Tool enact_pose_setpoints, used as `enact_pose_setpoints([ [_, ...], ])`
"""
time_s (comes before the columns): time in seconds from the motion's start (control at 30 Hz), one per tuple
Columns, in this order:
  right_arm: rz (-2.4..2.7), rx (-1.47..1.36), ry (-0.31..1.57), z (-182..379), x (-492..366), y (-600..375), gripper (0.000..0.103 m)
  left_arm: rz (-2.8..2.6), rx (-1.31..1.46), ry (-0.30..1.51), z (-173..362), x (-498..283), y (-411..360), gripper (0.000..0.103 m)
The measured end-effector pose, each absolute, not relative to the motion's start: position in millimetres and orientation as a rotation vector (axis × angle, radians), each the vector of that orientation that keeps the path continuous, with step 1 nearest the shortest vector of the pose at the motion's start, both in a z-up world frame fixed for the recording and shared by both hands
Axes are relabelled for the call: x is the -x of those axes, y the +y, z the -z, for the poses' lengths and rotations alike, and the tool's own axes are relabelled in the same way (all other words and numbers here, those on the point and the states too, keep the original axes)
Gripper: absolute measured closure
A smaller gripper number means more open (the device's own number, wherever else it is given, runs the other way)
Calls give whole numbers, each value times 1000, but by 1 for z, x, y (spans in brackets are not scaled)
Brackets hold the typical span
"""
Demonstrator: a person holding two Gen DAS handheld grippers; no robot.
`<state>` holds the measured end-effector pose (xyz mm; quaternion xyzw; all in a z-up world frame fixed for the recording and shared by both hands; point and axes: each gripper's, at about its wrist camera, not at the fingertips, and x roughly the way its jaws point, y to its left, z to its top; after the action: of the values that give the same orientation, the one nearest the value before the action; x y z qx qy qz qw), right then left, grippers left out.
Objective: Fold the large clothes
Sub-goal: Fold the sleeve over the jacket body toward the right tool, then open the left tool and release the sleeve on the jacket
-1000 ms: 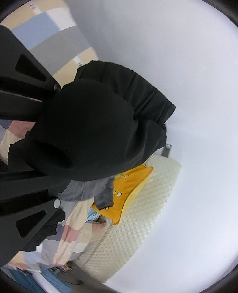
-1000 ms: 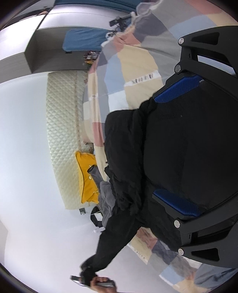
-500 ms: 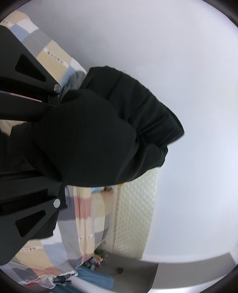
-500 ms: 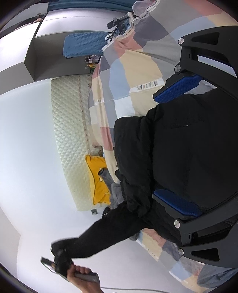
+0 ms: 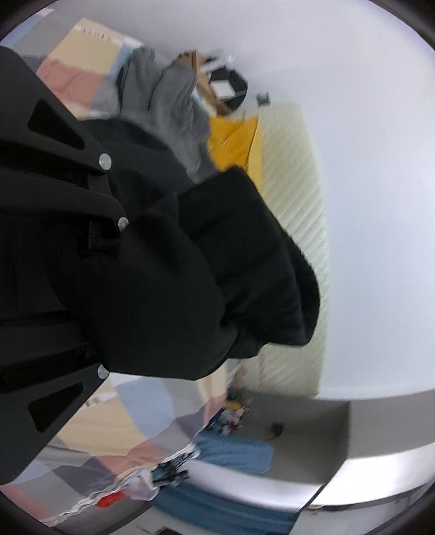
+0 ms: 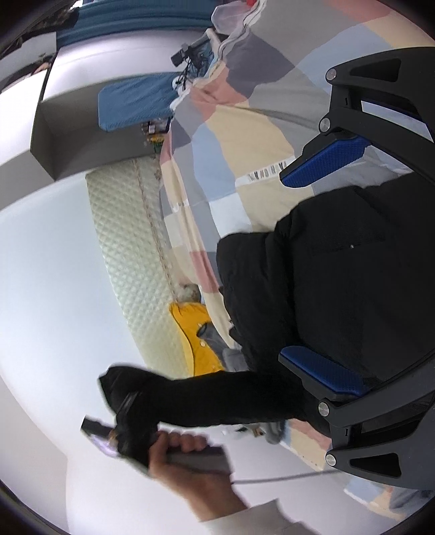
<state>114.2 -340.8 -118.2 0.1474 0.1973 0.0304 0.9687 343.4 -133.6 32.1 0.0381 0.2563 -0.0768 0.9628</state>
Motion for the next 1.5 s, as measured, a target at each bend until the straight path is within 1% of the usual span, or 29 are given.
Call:
enact_pose_setpoints([
  [0.1,-46,-300,412,125,-118,-345,7,188,-106,567,4,-352,-166,95],
  [0.2,-43,-360,456,142,-131,-357,7,204,-131,617,33,-362,-187,95],
  [0.3,-30,-390,491,154,-140,-364,7,209,-184,667,75,-374,-208,94],
  [0.33,-31,-398,491,156,-141,-365,7,214,-192,676,77,-373,-211,94],
  [0.4,-37,-407,487,157,-142,-366,7,216,-239,705,100,-378,-222,94],
  [0.5,-42,-417,474,157,-141,-366,7,168,-387,757,142,-387,-236,94],
  [0.6,-42,-419,486,161,-144,-366,7,140,-397,806,174,-399,-240,94],
  [0.73,-68,-438,494,166,-148,-366,7,149,-433,865,194,-410,-240,95],
  [0.93,-56,-387,486,167,-150,-358,7,171,-417,864,192,-404,-243,92],
  [1.13,-39,-358,484,165,-146,-354,7,186,-490,788,172,-366,-245,82],
  [1.23,-33,-335,468,161,-143,-350,7,195,-506,773,160,-354,-244,69],
  [1.27,-31,-330,465,160,-143,-350,7,197,-519,763,155,-346,-244,55],
  [1.3,-26,-318,461,159,-142,-349,7,200,-537,747,151,-339,-244,33],
  [1.37,-20,-298,457,158,-140,-346,7,201,-584,689,144,-325,-245,6],
  [1.43,-20,-282,454,158,-139,-343,7,219,-605,634,134,-310,-243,5],
  [1.5,-26,-271,449,156,-138,-341,7,238,-578,637,126,-305,-237,5],
])
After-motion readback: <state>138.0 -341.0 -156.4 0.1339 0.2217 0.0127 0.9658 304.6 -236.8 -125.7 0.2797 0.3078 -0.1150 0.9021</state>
